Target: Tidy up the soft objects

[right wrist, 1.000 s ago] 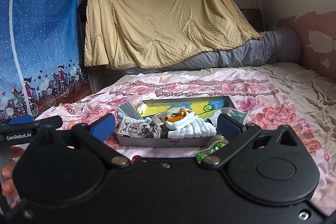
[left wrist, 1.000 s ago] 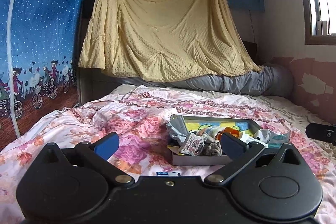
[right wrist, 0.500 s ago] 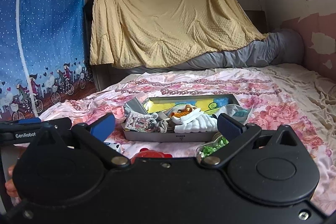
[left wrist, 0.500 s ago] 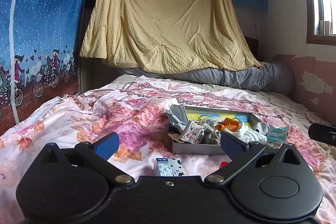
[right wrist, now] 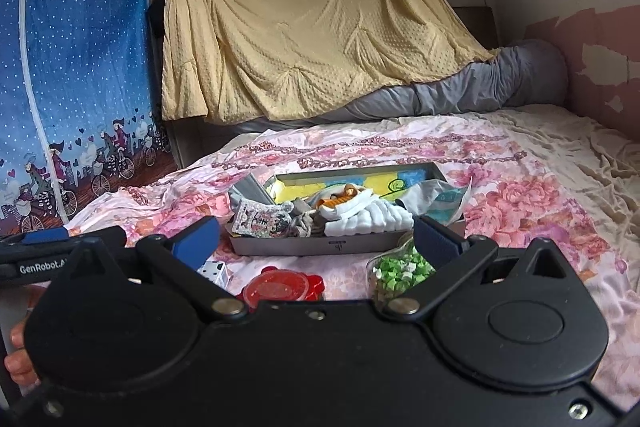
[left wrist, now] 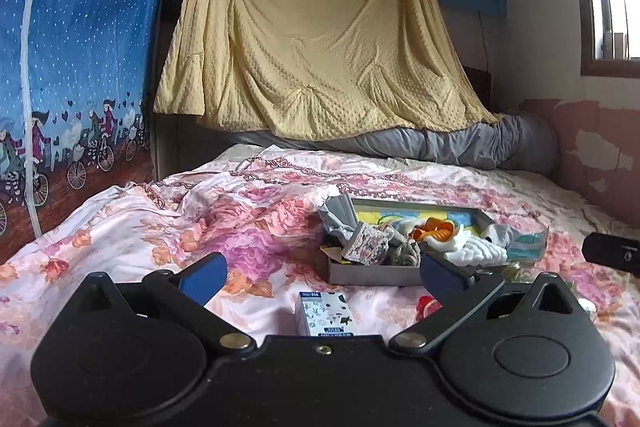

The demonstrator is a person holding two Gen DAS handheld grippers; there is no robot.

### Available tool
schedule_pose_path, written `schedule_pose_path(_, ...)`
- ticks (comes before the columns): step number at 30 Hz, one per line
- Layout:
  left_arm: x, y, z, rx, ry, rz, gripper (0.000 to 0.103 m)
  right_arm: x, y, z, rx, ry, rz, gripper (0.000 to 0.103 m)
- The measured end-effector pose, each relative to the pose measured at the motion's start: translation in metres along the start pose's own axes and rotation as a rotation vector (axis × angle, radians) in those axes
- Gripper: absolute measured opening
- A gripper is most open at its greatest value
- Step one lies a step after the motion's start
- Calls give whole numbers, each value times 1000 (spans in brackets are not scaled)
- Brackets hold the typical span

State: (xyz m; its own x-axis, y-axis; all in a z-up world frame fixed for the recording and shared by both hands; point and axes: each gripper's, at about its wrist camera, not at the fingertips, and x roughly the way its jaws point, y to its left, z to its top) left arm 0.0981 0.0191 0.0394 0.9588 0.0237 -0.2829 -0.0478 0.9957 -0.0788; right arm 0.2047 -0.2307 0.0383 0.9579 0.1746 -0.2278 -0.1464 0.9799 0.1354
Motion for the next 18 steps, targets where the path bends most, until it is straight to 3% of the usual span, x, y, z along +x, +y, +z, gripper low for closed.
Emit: schedule_pose_path(18, -9, -4, -11, 20, 16, -5, 102, -2, 0, -15, 4, 61, -29, 103)
